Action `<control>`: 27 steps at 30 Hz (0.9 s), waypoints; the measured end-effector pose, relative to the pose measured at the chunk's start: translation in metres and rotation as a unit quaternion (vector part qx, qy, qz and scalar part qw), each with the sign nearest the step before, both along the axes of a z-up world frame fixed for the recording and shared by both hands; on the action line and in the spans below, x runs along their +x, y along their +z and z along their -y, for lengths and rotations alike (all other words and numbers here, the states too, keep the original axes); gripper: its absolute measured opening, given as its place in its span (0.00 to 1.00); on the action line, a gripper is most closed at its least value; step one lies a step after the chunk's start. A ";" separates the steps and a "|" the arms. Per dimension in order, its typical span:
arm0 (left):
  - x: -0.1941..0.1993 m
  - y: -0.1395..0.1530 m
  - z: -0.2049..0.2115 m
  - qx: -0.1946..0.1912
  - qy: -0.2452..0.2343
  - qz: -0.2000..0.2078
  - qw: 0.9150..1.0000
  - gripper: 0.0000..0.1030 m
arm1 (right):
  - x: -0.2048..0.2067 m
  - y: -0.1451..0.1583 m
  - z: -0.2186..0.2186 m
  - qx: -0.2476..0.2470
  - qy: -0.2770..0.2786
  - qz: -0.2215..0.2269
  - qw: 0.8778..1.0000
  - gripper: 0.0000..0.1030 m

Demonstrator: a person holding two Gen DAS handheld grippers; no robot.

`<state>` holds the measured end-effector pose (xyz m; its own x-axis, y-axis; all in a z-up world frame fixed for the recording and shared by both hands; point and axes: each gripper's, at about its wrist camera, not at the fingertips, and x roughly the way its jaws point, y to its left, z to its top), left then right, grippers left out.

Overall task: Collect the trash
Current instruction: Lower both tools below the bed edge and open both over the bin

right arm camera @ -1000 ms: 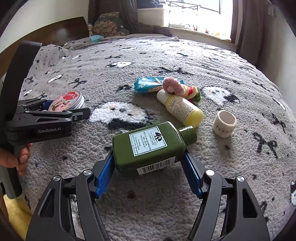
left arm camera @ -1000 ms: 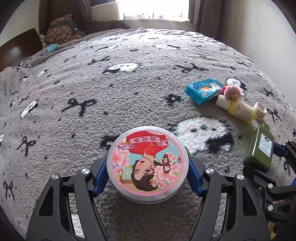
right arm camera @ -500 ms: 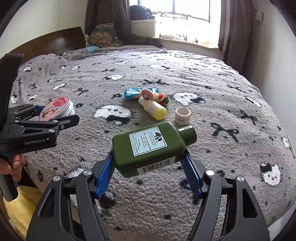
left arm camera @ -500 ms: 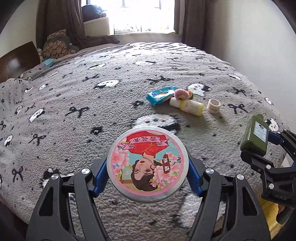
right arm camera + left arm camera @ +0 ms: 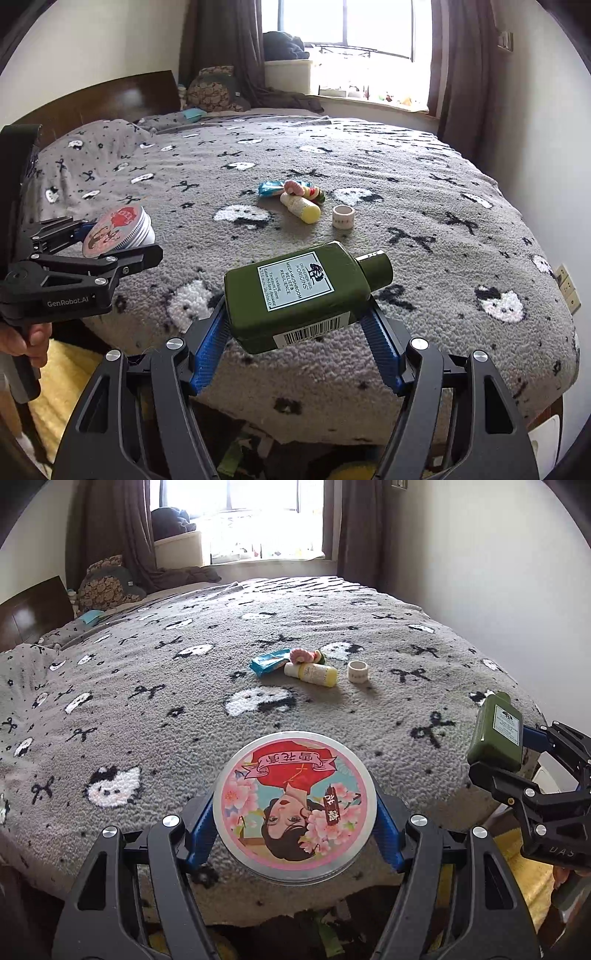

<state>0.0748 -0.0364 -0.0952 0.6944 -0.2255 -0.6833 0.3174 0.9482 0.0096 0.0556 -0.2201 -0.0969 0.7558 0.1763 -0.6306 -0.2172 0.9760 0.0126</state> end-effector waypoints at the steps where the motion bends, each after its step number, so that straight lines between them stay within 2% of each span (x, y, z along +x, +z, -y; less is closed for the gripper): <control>1: -0.007 -0.002 0.001 0.000 -0.002 -0.002 1.000 0.65 | -0.008 -0.001 0.001 0.000 0.003 -0.001 1.000 0.68; 10: -0.058 -0.037 0.003 -0.006 -0.014 -0.043 0.999 0.65 | -0.045 -0.025 0.003 0.008 0.006 -0.037 0.999 0.68; 14: -0.073 -0.059 0.000 -0.013 -0.013 -0.070 0.997 0.65 | -0.053 -0.045 0.002 0.019 0.002 -0.074 0.997 0.68; 20: -0.084 -0.102 -0.007 -0.004 -0.008 -0.129 0.992 0.65 | -0.058 -0.078 -0.002 0.027 0.001 -0.125 0.992 0.68; 27: -0.091 -0.142 -0.012 0.015 -0.007 -0.180 0.984 0.65 | -0.059 -0.117 -0.011 0.033 0.009 -0.184 0.982 0.68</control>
